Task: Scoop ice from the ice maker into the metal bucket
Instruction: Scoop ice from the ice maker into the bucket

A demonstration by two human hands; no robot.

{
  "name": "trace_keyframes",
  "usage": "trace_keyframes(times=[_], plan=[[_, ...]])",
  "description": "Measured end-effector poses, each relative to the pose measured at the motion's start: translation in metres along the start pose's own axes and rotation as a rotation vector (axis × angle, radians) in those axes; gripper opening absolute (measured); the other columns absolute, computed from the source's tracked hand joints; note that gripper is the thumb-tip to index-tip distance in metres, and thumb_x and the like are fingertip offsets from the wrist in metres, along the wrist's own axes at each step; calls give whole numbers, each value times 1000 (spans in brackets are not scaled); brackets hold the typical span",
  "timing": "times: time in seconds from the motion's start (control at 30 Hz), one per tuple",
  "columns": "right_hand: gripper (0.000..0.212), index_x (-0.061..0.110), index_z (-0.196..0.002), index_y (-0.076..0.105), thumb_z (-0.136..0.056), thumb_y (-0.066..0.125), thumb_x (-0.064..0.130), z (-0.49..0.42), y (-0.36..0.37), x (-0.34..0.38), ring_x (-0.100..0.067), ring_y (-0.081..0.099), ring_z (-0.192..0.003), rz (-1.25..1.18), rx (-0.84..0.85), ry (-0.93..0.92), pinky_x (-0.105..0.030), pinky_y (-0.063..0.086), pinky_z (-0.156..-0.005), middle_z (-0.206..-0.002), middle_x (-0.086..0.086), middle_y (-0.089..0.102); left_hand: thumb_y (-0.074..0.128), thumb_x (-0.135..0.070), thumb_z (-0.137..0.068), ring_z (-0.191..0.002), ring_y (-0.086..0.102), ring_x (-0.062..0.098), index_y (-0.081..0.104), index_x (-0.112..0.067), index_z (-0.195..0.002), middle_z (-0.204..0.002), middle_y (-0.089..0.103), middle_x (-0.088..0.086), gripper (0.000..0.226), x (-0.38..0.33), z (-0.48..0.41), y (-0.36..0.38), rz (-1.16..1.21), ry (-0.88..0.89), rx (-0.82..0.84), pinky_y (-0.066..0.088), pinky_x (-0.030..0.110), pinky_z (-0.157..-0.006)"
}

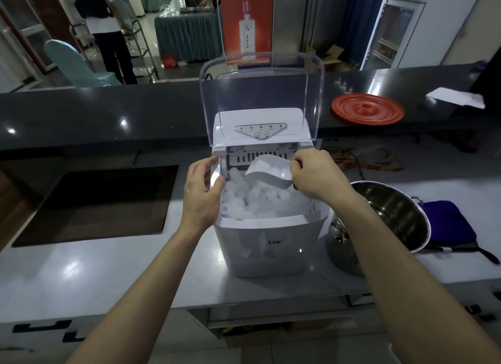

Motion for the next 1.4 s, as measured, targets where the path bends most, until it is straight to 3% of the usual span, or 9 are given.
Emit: trace_keyframes(times=[0.2, 0.4, 0.57, 0.73, 0.9, 0.97, 1.07, 1.3, 1.4], plan=[[30, 18, -78, 63, -102, 46, 19, 2, -12, -12, -25, 68, -73, 50, -31, 9, -43, 60, -65, -81, -5, 70, 65, -16, -106, -121, 57, 7, 61, -21, -143, -143, 53, -6, 37, -4, -3, 2, -35, -8, 2, 40, -7, -79], [23, 12, -89, 68, -102, 49, 15, 4, -4, -4, -27, 65, -78, 220, 27, -29, -42, 58, -69, -87, -9, 68, 65, -17, -107, -123, 54, 6, 61, -22, -143, -146, 53, -6, 37, -4, -3, 3, -35, -25, -3, 40, -7, -78], [14, 13, -92, 66, -97, 53, 12, 5, 8, 10, -27, 62, -76, 359, 59, -70, -43, 59, -72, -90, -8, 65, 65, -20, -107, -122, 55, 3, 60, -23, -143, -147, 52, -7, 36, -4, -2, 3, -21, -34, 4, 41, 0, -86], [13, 13, -92, 65, -95, 54, 8, 5, 16, 16, -24, 56, -71, 449, 125, -88, -36, 45, -61, -87, -8, 63, 65, -20, -107, -129, 53, 7, 59, -25, -144, -147, 51, -9, 37, -3, -2, 4, -14, -36, 15, 40, 4, -91], [15, 13, -95, 66, -94, 52, 8, 1, 33, 20, -28, 61, -80, 367, 208, -96, -42, 57, -73, -91, -9, 65, 64, -21, -108, -130, 52, 9, 59, -24, -144, -149, 51, -6, 37, -5, -1, 4, -15, -37, 15, 42, 11, -97], [17, 11, -92, 68, -95, 51, 8, 0, 38, 20, -29, 62, -78, 316, 221, -85, -45, 60, -73, -89, -10, 67, 63, -20, -108, -130, 52, 8, 58, -24, -144, -149, 50, -7, 37, -6, 0, 4, -19, -38, 13, 41, 7, -94], [19, 9, -88, 69, -96, 52, 8, -2, 41, 20, -29, 62, -75, 273, 227, -69, -42, 59, -68, -84, -10, 67, 62, -21, -109, -126, 51, 5, 58, -25, -145, -147, 48, -11, 36, -6, 1, 4, -20, -46, 14, 37, -5, -84], [22, 7, -96, 76, -94, 55, 12, -9, 41, 14, -34, 68, -87, 164, 285, -30, -50, 63, -77, -90, -13, 74, 62, -19, -109, -127, 51, 6, 58, -25, -143, -146, 49, -10, 35, -6, 1, 5, 1, -43, 14, 39, 1, -90], [25, 11, -89, 75, -98, 52, 13, -10, 43, 15, -33, 68, -88, 116, 289, -33, -50, 61, -79, -88, -10, 74, 61, -18, -109, -128, 52, 7, 59, -24, -143, -146, 49, -8, 35, -6, 2, 4, 14, -45, 17, 40, 0, -87]])
Point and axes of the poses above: each hand's wrist, its own z-axis away from the middle knuckle, its own y-axis out of the palm, x = y × z, the point moved 3 cm from there along -z, towards the middle knuckle
